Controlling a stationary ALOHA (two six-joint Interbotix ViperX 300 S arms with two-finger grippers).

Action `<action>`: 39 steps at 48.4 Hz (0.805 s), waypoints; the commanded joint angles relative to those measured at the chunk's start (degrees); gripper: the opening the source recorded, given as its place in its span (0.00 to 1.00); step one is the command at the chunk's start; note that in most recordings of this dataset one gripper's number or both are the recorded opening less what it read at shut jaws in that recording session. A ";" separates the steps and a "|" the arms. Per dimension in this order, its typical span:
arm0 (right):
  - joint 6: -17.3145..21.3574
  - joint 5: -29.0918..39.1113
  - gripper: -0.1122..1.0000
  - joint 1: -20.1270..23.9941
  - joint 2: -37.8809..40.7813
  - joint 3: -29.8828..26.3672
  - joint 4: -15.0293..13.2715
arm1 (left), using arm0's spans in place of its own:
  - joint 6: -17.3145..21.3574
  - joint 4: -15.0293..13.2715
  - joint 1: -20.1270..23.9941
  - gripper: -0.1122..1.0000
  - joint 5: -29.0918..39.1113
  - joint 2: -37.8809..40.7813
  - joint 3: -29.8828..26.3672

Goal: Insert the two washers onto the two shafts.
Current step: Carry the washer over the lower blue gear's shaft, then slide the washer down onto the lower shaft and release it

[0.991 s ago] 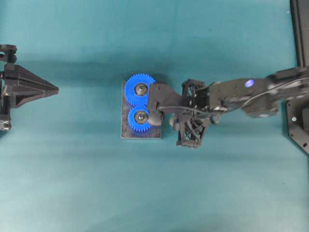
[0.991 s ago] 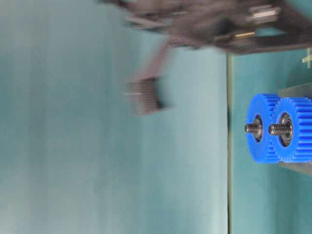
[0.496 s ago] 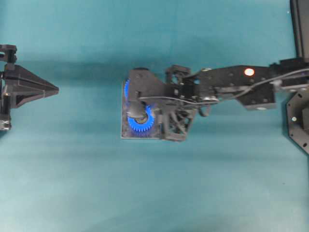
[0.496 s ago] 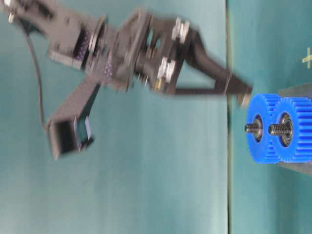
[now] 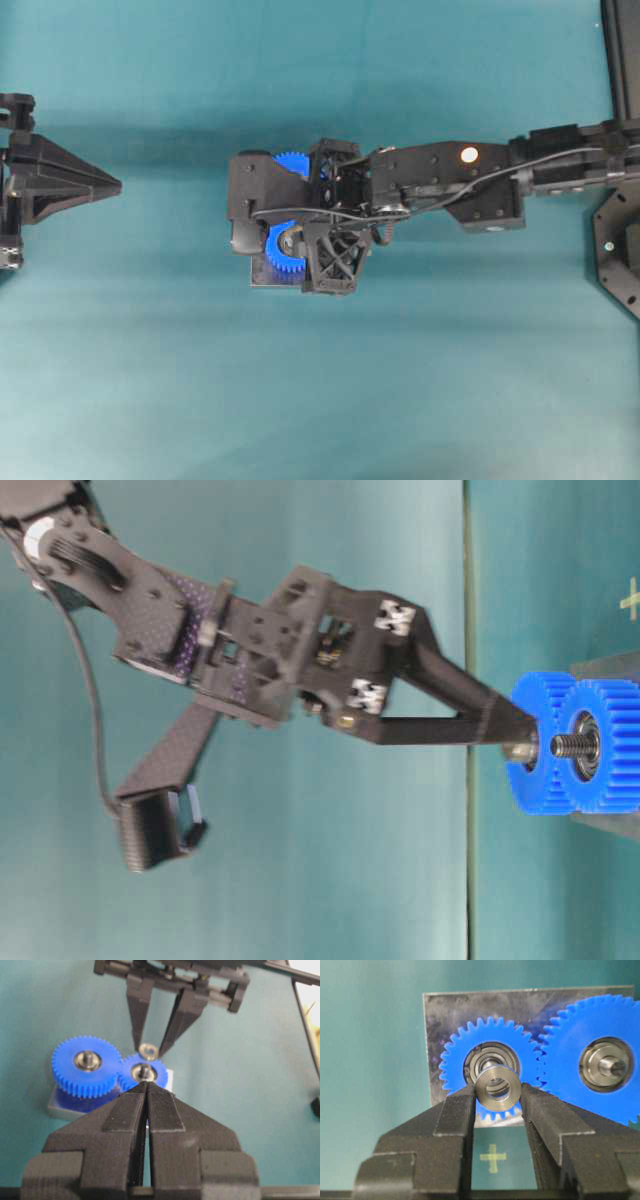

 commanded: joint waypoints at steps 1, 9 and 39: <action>-0.62 -0.35 0.39 0.35 -0.88 -1.23 -0.09 | 0.00 0.09 0.09 0.10 -0.26 0.18 -0.62; -0.79 -0.70 0.39 0.35 -0.26 -1.23 -0.09 | 0.00 0.18 0.09 0.10 -0.26 0.18 -0.62; -0.62 -1.49 0.39 0.26 0.79 -1.32 -0.09 | 0.00 0.18 0.09 0.10 -0.26 0.18 -0.62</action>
